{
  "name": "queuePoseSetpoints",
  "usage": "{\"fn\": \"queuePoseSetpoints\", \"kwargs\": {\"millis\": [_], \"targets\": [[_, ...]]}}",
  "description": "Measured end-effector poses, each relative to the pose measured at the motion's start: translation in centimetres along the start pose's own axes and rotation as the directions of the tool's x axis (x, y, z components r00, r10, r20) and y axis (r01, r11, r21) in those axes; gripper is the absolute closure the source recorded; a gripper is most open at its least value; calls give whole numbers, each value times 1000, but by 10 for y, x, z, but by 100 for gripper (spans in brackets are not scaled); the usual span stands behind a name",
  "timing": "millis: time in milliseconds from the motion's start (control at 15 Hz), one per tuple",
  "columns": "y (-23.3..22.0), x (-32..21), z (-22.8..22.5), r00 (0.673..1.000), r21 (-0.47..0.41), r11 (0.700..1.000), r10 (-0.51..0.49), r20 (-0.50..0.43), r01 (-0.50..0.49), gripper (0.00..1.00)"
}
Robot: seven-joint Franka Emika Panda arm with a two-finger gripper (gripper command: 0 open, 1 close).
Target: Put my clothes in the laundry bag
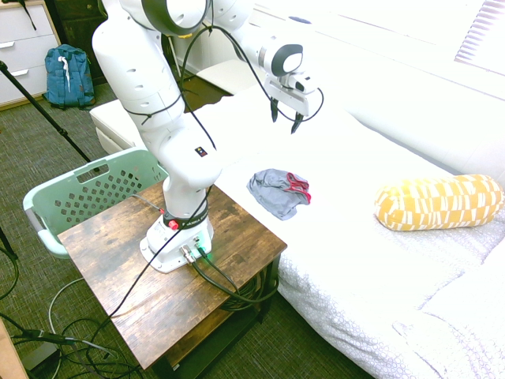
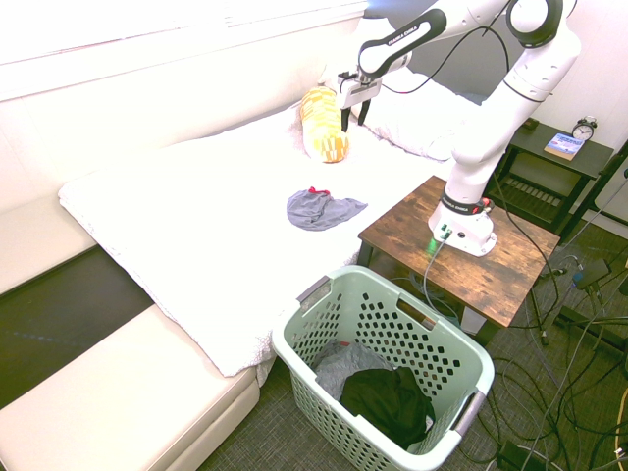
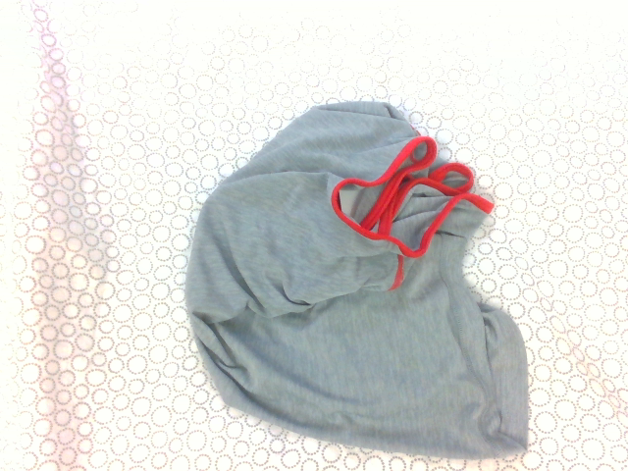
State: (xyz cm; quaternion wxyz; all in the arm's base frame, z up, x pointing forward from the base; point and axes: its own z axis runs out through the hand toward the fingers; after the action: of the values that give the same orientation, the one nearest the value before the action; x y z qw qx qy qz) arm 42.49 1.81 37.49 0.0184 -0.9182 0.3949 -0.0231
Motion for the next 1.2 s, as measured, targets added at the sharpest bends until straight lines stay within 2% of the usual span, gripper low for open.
{"fn": "queuePoseSetpoints", "kwargs": {"millis": [200,467,733,1000,1200], "targets": [[-2,3,-1,1000,-11,1000,-14,-14,14,0],[-53,19,5,994,-8,995,-95,-59,95,0],[-95,44,102,978,-50,980,-194,-74,190,0],[-121,62,215,980,-109,974,-198,-8,196,0],[-135,82,288,982,-107,977,-181,57,187,0]]}}
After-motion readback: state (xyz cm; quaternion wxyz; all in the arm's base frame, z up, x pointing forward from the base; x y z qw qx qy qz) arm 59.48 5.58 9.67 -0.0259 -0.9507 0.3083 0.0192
